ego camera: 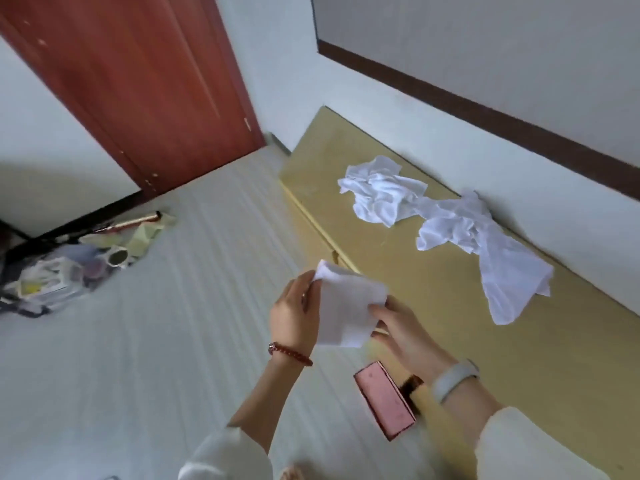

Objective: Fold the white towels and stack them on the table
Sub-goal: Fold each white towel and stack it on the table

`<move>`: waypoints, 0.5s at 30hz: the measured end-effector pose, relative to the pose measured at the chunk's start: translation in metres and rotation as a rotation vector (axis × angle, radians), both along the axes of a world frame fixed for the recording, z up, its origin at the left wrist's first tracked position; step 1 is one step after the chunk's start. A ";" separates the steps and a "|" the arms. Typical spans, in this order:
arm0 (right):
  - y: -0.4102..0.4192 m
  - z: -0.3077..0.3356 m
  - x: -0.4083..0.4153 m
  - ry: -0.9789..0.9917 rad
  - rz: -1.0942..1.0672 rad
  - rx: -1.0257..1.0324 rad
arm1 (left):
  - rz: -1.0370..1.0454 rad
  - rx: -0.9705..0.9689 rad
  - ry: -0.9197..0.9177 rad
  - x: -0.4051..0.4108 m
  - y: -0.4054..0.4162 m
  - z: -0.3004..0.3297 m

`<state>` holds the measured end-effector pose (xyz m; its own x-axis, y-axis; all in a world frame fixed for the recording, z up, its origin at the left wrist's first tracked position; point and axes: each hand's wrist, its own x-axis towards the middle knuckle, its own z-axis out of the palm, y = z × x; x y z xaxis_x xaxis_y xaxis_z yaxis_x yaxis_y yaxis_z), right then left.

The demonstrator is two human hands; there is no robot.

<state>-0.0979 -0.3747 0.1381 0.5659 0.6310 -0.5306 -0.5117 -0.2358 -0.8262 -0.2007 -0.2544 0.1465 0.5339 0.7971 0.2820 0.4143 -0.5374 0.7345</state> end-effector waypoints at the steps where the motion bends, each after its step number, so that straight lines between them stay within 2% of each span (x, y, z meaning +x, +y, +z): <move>1: 0.030 0.007 -0.019 -0.281 0.063 -0.044 | 0.104 -0.002 0.008 -0.025 0.023 0.002; 3: 0.093 0.017 -0.063 -0.774 0.160 -0.066 | 0.282 -0.006 0.026 -0.079 0.069 0.006; 4: 0.125 0.022 -0.089 -0.952 0.174 -0.041 | 0.358 -0.009 0.037 -0.108 0.093 0.008; 6: 0.189 0.030 -0.147 -1.157 0.206 0.010 | 0.481 -0.028 0.061 -0.169 0.144 0.012; 11: 0.344 0.044 -0.296 -1.305 0.353 0.120 | 0.678 0.003 0.043 -0.325 0.271 0.026; 15: 0.435 0.051 -0.381 -1.279 0.475 0.173 | 0.785 0.023 0.034 -0.417 0.348 0.035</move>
<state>-0.4788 0.0606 0.1889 0.3089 0.9036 0.2968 0.7213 -0.0192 -0.6924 -0.6172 0.0940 0.1811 -0.1745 0.9388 0.2971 0.7014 -0.0932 0.7067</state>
